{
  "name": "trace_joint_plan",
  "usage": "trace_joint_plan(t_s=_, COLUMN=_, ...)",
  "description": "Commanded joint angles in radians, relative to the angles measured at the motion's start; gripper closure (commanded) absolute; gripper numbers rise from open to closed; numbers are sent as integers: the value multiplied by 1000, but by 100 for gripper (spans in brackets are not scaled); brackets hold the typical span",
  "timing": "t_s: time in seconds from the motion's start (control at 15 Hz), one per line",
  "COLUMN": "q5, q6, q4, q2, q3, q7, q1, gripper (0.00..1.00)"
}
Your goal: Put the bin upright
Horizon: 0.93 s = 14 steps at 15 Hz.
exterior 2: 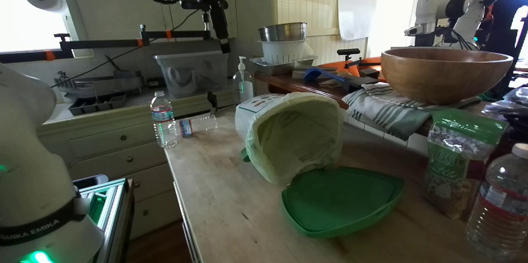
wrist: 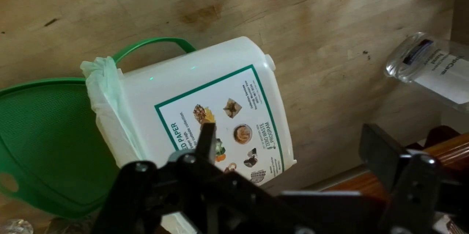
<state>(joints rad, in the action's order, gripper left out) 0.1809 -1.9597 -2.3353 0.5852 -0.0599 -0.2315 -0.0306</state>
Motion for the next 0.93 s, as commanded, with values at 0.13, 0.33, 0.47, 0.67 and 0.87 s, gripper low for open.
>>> trace_joint_plan(t_s=0.13, q5=-3, q6=40, q4=37, q2=-76, q3=85, q7=148, q1=17, gripper=0)
trace_joint_plan(t_s=0.33, q5=-1, q6=21, q4=14, q2=-64, q3=81, q7=133, q1=31, gripper=0)
trace_joint_plan(t_s=0.47, q5=-2, q6=26, q4=17, q2=-72, q3=83, q7=135, q1=38, gripper=0)
trace_joint_plan(t_s=0.67, q5=-2, q6=25, q4=18, q2=-68, q3=77, q7=134, q1=37, gripper=0)
trace_joint_plan(t_s=0.87, q5=-8, q6=8, q4=25, q2=-76, q3=78, q7=136, q1=41, gripper=0)
